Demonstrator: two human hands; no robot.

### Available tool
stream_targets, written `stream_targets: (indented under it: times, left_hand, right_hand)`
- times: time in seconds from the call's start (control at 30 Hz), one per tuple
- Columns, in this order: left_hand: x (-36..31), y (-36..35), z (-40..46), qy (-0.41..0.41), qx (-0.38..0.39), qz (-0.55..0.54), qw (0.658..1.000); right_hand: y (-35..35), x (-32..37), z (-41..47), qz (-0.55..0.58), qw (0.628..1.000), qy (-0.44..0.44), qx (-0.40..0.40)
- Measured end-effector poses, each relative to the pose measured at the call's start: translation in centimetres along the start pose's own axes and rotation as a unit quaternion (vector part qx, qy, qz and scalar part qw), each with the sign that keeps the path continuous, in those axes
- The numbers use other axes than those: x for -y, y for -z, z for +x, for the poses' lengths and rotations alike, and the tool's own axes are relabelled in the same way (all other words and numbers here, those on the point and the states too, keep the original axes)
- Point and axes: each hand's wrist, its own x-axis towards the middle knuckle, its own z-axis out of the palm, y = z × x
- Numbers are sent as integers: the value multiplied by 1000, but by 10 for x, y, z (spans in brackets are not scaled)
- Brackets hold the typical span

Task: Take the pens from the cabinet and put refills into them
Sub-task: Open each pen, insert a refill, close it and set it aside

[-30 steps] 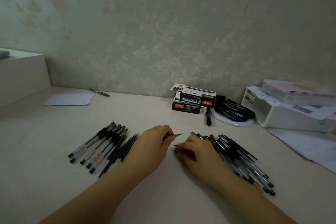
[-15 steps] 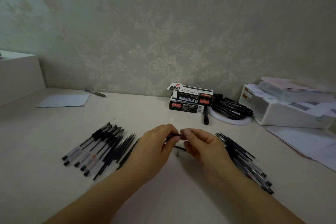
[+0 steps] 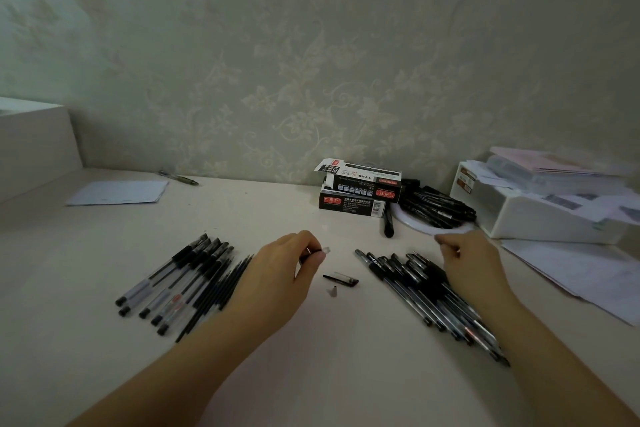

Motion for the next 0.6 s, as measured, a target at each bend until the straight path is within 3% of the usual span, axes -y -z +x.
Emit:
stream_targets:
  times: [0.47,0.6]
  left_hand:
    - [-3,2,0,15,15,5,1000]
    - [4,15,6,66,6,70,995]
  right_hand:
    - [-5,-7,-3,-32,999,-12,18]
    - [-2,7,-8,-8,998,52,-33]
